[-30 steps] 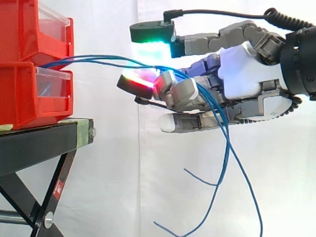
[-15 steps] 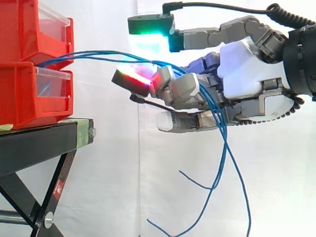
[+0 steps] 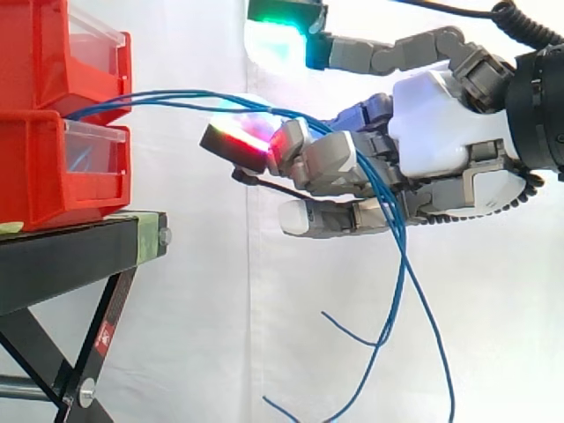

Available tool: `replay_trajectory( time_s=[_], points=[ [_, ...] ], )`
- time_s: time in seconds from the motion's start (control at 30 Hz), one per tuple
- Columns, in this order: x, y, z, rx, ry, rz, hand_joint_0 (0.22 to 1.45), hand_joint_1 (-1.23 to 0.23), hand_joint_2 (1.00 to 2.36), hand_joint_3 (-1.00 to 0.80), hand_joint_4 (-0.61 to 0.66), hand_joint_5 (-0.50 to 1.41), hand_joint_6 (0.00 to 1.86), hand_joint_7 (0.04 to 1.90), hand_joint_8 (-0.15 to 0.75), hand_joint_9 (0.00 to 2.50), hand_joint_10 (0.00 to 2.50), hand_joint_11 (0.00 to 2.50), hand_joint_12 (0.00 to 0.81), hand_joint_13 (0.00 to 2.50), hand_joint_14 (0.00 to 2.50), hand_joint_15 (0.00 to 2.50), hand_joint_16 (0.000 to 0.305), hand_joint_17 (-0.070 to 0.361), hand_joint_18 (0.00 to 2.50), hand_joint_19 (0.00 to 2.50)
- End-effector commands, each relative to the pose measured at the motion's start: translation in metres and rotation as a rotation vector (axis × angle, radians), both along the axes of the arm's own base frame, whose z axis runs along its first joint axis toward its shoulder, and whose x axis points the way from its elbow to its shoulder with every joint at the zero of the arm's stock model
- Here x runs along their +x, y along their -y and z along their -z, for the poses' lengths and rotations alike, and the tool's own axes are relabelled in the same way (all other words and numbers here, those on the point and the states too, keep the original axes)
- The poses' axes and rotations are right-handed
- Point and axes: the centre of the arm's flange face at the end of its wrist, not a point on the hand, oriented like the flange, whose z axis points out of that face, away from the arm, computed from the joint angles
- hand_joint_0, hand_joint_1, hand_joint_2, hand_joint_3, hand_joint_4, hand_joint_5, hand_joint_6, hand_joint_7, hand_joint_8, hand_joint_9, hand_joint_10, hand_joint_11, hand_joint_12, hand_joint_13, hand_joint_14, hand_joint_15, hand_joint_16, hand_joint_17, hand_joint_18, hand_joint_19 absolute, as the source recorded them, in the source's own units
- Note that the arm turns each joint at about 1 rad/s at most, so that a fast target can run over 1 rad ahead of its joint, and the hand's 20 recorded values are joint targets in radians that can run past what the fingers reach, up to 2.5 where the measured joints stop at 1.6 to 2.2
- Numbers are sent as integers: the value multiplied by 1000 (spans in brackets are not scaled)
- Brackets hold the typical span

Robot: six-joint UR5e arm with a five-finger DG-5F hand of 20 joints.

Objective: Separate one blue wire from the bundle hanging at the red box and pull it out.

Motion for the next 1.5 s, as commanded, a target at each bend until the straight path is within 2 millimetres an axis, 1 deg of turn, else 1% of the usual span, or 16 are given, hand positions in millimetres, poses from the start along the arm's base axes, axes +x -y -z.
replay_trajectory(
  time_s=[0.0, 0.1, 0.33, 0.47, 0.57, 0.67, 0.83, 0.93, 0.97, 1.17, 1.2, 1.47],
  points=[
    [0, 0, 1, -2, -5, 1, 471, -576, 1000, -500, 224, -229, 842, 1003, 335, 1036, 74, 1631, 338, 1385, 7, 1501, 54, 121, 807, 667],
    [-3, 3, 2, -12, -28, 4, 466, -636, 1000, -500, 226, -231, 843, 1003, 342, 1010, 100, 1607, 347, 1379, 9, 1498, 54, 122, 806, 657],
    [-3, 2, 2, -8, -28, 3, 495, -813, 1000, -500, 238, -252, 850, 1004, 326, 939, 84, 1652, 335, 1335, 10, 1505, 52, 117, 760, 668],
    [-3, 1, 2, 14, -14, 4, 515, -881, 1000, -500, 241, -259, 850, 1023, 319, 912, 32, 1690, 332, 1318, 11, 1518, 51, 115, 748, 658],
    [-4, 2, 2, 20, -12, 9, 549, -903, 1000, -500, 229, -260, 849, 1033, 309, 910, 0, 1703, 315, 1306, 13, 1521, 49, 111, 738, 666],
    [-3, 2, 2, 20, -13, 9, 584, -888, 1000, -500, 223, -256, 856, 1015, 300, 916, 0, 1702, 309, 1306, 14, 1517, 47, 107, 741, 670],
    [-4, 2, 1, 22, -11, 9, 600, -813, 1003, -469, 213, -245, 861, 995, 298, 954, 17, 1699, 309, 1323, 15, 1521, 46, 103, 744, 678],
    [-4, 2, 1, 21, -11, 9, 612, -770, 1008, -420, 208, -240, 863, 996, 299, 966, 23, 1684, 298, 1328, 12, 1522, 45, 102, 749, 680],
    [-3, 2, 2, 20, -13, 9, 628, -759, 1011, -379, 209, -239, 865, 989, 301, 970, 16, 1695, 295, 1332, 13, 1518, 45, 101, 752, 681],
    [-3, 2, 2, 22, -12, 9, 640, -742, 1019, -273, 202, -237, 870, 992, 294, 980, 27, 1676, 286, 1346, 13, 1518, 45, 100, 755, 689],
    [-4, 2, 2, 21, -14, 9, 639, -743, 1021, -261, 196, -237, 871, 987, 296, 980, 31, 1680, 297, 1345, 13, 1529, 45, 100, 757, 689],
    [-4, 2, 1, 27, -9, 10, 684, -790, 1026, -166, 203, -237, 874, 984, 296, 978, 44, 1668, 295, 1349, 13, 1513, 44, 99, 769, 662]
  ],
)
